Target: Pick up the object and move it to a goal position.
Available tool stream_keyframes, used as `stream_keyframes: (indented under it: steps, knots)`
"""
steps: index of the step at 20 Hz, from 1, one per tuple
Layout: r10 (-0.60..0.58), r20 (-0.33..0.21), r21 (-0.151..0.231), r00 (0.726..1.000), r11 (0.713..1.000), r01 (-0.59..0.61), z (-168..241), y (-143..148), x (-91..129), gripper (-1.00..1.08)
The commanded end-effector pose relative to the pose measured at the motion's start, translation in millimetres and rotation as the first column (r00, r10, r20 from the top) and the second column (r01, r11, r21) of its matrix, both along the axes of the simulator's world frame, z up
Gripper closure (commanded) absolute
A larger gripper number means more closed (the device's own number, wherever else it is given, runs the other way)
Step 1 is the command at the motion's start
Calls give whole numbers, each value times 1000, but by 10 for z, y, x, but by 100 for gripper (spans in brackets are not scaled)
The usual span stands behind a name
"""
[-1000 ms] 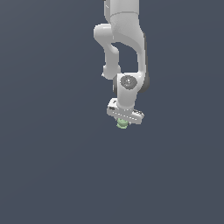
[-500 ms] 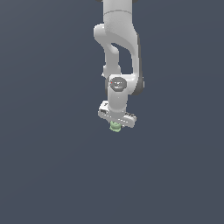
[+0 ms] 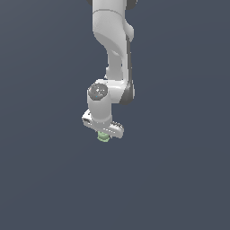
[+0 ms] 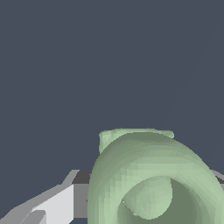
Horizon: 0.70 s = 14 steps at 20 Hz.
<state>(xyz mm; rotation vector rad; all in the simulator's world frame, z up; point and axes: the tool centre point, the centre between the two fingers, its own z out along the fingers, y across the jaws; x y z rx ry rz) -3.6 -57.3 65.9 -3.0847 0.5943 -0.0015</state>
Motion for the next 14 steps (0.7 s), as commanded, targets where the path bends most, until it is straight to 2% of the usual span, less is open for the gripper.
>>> stream_keyframes:
  steps: [1,7,14]
  knots:
    - [2,0,0,1000,1000,-2,35,-160,104,108]
    - [2,-1,0,1000,1000,-2,79,-391,261,108]
    - [2,-1,0,1000,1000,-2,94,-465,321,108]
